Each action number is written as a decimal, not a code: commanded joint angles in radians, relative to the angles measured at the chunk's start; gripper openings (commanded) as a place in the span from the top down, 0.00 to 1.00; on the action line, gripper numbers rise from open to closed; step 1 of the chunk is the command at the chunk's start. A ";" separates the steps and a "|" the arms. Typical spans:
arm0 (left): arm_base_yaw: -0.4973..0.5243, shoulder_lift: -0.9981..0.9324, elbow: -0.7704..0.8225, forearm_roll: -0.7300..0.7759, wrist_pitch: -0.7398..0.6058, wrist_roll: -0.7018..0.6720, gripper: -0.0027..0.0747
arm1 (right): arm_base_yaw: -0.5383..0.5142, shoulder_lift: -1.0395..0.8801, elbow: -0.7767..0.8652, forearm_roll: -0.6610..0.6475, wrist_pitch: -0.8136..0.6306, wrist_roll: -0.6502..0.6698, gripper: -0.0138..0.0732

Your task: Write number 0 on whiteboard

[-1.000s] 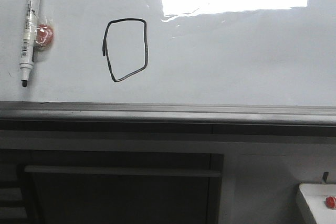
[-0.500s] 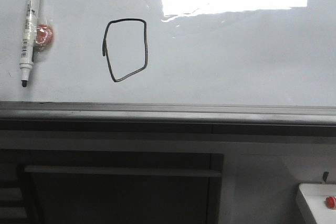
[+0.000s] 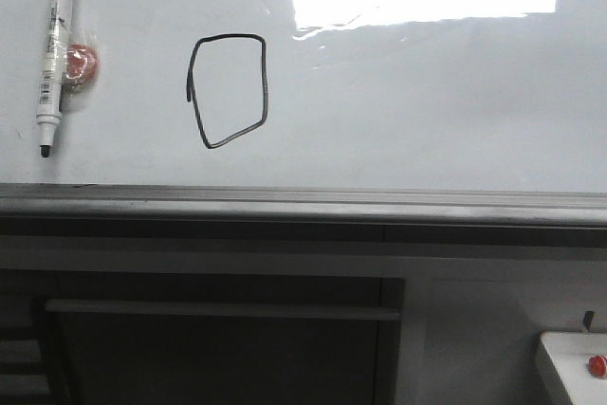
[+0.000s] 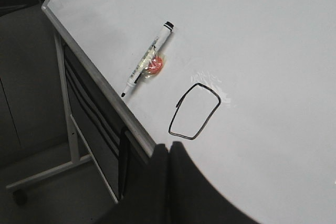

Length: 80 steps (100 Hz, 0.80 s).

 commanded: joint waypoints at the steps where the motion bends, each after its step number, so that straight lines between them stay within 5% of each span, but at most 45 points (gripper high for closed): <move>1: 0.077 -0.070 -0.003 0.052 0.014 0.000 0.99 | -0.006 -0.006 -0.027 -0.008 -0.086 0.003 0.92; 29: 0.295 -0.206 0.025 0.094 0.218 0.000 0.99 | -0.006 -0.006 -0.027 -0.008 -0.086 0.003 0.92; 58: 0.296 -0.224 0.144 0.112 0.208 0.000 0.99 | -0.006 -0.006 -0.027 -0.008 -0.086 0.003 0.92; 80: 0.296 -0.224 0.143 0.131 0.350 0.000 0.99 | -0.006 -0.006 -0.027 -0.008 -0.086 0.003 0.92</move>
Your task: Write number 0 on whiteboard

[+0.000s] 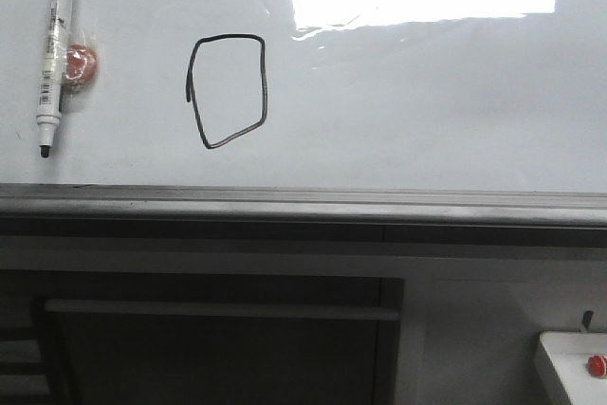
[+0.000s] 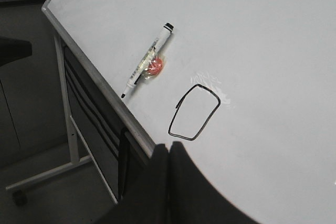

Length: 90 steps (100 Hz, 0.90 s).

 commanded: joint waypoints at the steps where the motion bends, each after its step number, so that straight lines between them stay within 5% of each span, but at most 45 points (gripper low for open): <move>1: -0.002 -0.027 0.009 0.000 -0.002 0.000 0.99 | -0.006 -0.006 -0.027 -0.008 -0.082 0.003 0.92; 90: -0.002 -0.027 0.009 -0.015 0.041 0.000 0.99 | -0.006 -0.006 -0.027 -0.008 -0.082 0.003 0.92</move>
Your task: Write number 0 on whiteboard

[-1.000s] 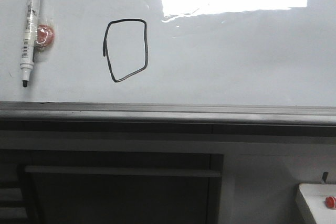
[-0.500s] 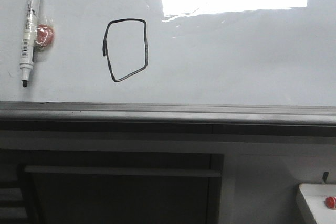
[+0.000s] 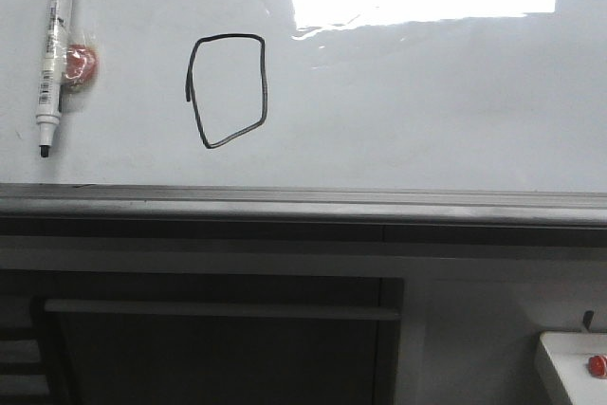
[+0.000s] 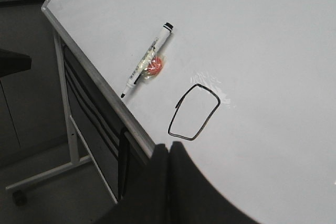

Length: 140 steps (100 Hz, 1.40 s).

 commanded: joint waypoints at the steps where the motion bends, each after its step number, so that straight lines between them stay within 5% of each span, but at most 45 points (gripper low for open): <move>1: -0.002 -0.027 0.009 -0.009 -0.052 0.000 0.99 | -0.006 -0.006 -0.027 -0.008 -0.082 0.003 0.92; 26: -0.002 -0.027 0.009 -0.009 -0.052 0.000 0.99 | -0.006 -0.008 -0.027 -0.020 -0.140 0.094 0.92; 43: -0.002 -0.027 0.009 -0.009 -0.052 0.000 0.99 | -0.006 -0.025 -0.027 -0.371 -0.148 0.472 0.92; 56: -0.002 -0.027 0.009 -0.009 -0.052 0.000 0.99 | -0.040 -0.046 -0.027 -0.397 -0.172 0.491 0.92; 103: -0.002 -0.027 0.009 -0.009 -0.052 0.000 0.99 | -0.514 -0.180 0.012 -0.397 -0.202 0.491 0.92; 140: -0.002 -0.027 0.009 -0.009 -0.052 0.000 0.99 | -0.836 -0.400 0.210 -0.394 -0.223 0.491 0.92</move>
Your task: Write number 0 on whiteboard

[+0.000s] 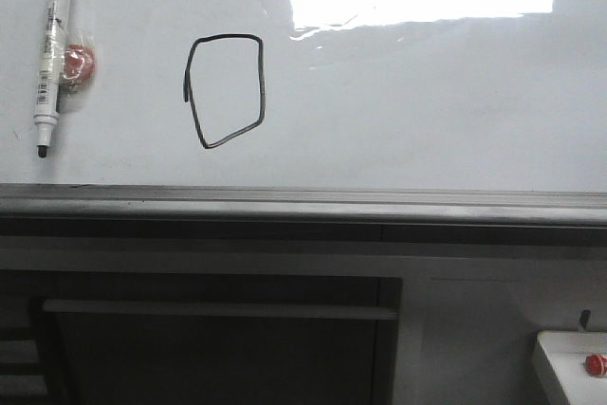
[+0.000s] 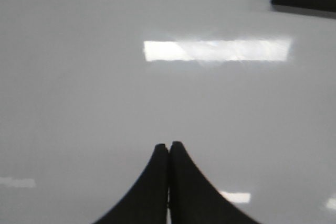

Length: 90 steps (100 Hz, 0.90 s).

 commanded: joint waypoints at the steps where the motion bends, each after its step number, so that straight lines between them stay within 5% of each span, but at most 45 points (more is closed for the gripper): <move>1: -0.002 -0.027 0.009 -0.009 -0.053 0.000 0.99 | -0.048 -0.048 0.025 -0.007 -0.084 0.002 0.92; 56: -0.002 -0.027 0.009 -0.010 -0.053 0.000 0.99 | -0.113 -0.373 0.480 0.102 -0.129 0.001 0.92; 90: -0.002 -0.027 0.009 -0.012 -0.053 0.000 0.99 | -0.113 -0.374 0.478 0.106 0.188 -0.064 0.92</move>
